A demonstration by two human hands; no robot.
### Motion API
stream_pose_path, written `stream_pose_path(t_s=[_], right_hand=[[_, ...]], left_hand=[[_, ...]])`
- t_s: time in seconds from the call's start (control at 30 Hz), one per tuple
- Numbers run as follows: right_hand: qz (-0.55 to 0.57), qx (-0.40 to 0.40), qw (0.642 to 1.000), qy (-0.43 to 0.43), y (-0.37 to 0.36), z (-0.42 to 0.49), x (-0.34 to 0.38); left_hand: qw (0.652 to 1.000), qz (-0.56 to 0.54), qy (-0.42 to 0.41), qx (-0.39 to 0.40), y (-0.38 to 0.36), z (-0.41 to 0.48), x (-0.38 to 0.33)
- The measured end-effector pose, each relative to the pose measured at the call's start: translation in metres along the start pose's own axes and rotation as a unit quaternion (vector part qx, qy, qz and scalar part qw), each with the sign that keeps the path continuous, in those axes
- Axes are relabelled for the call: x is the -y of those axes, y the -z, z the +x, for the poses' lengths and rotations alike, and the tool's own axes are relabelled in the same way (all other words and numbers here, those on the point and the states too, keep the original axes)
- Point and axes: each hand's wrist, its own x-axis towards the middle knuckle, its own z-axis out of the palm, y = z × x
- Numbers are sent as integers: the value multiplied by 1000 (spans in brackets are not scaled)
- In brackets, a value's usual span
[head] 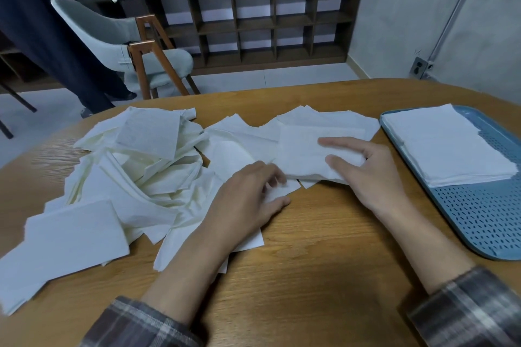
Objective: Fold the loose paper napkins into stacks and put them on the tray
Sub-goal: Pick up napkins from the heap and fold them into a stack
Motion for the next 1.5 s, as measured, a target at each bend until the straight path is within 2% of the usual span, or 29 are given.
stream_pose_path(t_s=[0.27, 0.43, 0.63, 0.73, 0.83, 0.93, 1.03, 1.1, 1.33, 1.5], right_hand=[[-22, 16, 1000, 3, -1, -2, 1], [-9, 57, 998, 12, -4, -3, 2], [-43, 67, 997, 7, -5, -1, -3], [-42, 67, 997, 7, -6, 0, -4], [-42, 65, 997, 11, -6, -1, -4], [-4, 91, 995, 39, -4, -4, 5], [51, 156, 984, 69, -1, -11, 16], [54, 169, 982, 60, -4, -14, 17], [54, 99, 993, 28, -11, -12, 11], [111, 28, 993, -3, -4, -5, 5]], left_hand=[[1000, 19, -6, -13, -13, 3, 0], [993, 80, -80, -36, -8, 1, -6], [976, 101, -173, -89, 6, -1, -18], [974, 71, -185, -106, 7, -2, -24], [984, -46, -123, -124, 9, -6, -29], [971, -175, -46, -157, 11, -6, -31], [957, -222, -11, -187, 11, -4, -34], [952, -245, 7, -186, 10, -3, -36], [939, -306, 49, -148, 9, -3, -40], [940, -315, 119, -58, 14, 0, -35]])
